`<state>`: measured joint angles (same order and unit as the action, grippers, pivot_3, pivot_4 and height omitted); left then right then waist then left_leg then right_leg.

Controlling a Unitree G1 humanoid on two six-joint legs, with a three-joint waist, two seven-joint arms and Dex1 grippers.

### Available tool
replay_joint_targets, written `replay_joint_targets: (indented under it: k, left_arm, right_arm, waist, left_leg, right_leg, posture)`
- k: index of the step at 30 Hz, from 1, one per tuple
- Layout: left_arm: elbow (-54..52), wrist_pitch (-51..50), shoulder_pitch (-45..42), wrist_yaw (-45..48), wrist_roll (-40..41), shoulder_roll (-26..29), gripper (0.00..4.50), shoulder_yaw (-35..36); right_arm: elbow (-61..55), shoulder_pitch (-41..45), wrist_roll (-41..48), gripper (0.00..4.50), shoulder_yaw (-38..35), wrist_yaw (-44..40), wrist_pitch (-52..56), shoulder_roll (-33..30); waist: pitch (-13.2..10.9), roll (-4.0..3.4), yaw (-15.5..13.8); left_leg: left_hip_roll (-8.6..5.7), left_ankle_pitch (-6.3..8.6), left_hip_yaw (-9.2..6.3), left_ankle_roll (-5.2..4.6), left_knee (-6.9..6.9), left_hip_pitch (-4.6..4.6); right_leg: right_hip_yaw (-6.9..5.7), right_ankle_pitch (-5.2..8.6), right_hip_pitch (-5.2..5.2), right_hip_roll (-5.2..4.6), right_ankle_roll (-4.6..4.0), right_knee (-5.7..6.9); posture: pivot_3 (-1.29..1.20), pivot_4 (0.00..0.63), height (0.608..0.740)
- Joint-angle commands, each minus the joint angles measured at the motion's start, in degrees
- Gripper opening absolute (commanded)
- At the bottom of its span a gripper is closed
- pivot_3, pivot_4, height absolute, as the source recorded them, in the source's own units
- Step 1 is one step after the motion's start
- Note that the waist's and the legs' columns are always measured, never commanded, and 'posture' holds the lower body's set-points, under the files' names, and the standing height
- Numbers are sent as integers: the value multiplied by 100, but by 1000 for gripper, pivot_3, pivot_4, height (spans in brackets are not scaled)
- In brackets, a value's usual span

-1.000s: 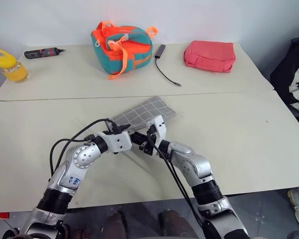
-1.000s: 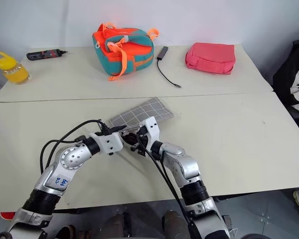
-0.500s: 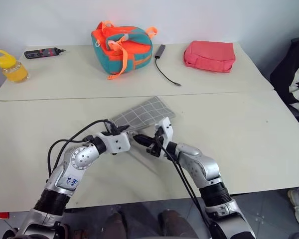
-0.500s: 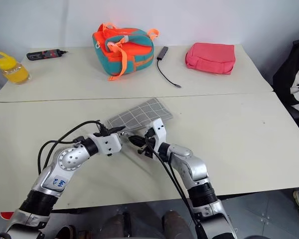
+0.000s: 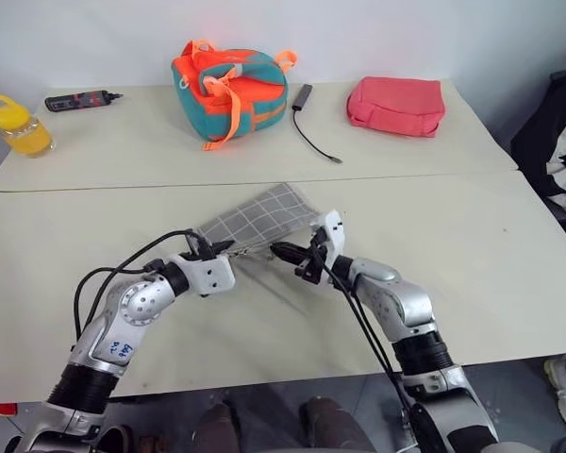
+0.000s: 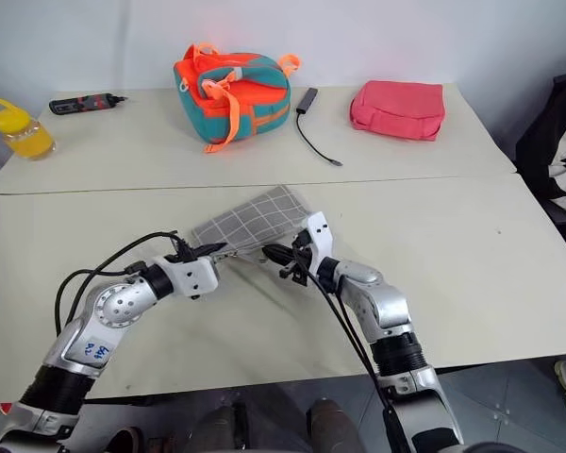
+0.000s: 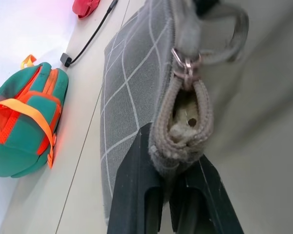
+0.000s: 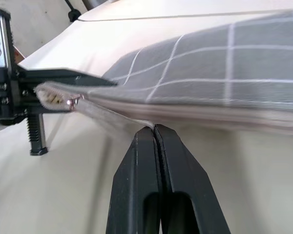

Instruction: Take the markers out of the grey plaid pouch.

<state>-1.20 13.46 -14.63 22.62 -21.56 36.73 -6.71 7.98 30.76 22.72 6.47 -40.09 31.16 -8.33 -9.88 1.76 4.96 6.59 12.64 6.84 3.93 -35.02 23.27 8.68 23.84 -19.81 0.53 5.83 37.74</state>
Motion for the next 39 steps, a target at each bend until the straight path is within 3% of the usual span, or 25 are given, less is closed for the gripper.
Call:
replay_joint_targets:
  k: [1,11,18,26,30,33,38,39]
  left_arm:
    - [-134,174,167,39,192,179,0,269]
    - [-151,440,579,387,970,501,0,828]
    - [-408,327,1117,968,2078,530,0,1267]
    - [-311,402,1319,1206,2281,708,0,1609]
    - [-322,251,1181,1275,2347,606,0,1533]
    - [-389,120,1072,1280,2313,497,0,1399]
    - [-456,-27,978,1305,2322,410,0,1330]
    - [-457,-43,970,1316,2331,413,0,1323]
  right_arm:
    - [23,101,-1,19,-182,-48,-165,-128]
    - [311,167,-201,19,-128,-180,-505,-372]
    - [958,496,-384,19,-391,-280,-905,-783]
    - [1378,660,-455,19,-599,-469,-1136,-1291]
    - [1159,646,-339,19,-548,-629,-1045,-1217]
    - [656,546,42,622,-584,-802,-674,-1060]
    - [50,409,26,2336,-609,-1030,-620,-1417]
    - [16,426,25,2336,-670,-1049,-658,-1489]
  waist:
    - [0,0,1]
    - [-1,-1,8]
    - [-2,-1,15]
    - [-6,-5,16]
    - [-8,-9,56]
    - [-14,-15,74]
    - [-18,-18,75]
    - [-19,-18,75]
  left_leg:
    - [0,0,0,0,0,0]
    - [1,1,4,-2,1,-1]
    - [0,2,5,-4,0,-1]
    - [-1,4,6,-7,0,-2]
    - [0,6,8,-9,0,-2]
    - [0,6,6,-9,1,-2]
    - [-1,8,5,-11,0,-2]
    - [-1,9,5,-12,-2,-2]
  right_leg:
    - [0,0,0,0,0,0]
    - [3,0,0,-1,0,-1]
    - [2,0,0,-4,0,-2]
    - [5,1,7,-5,-1,-14]
    - [6,0,8,-3,-1,-17]
    - [6,0,8,-3,-1,-16]
    - [5,0,10,-5,0,-16]
    - [4,0,11,-5,0,-17]
  posture:
    - [0,150,740]
    - [0,150,740]
    - [0,150,740]
    - [0,150,740]
    - [0,150,740]
    - [0,150,740]
    - [0,150,740]
    - [0,150,740]
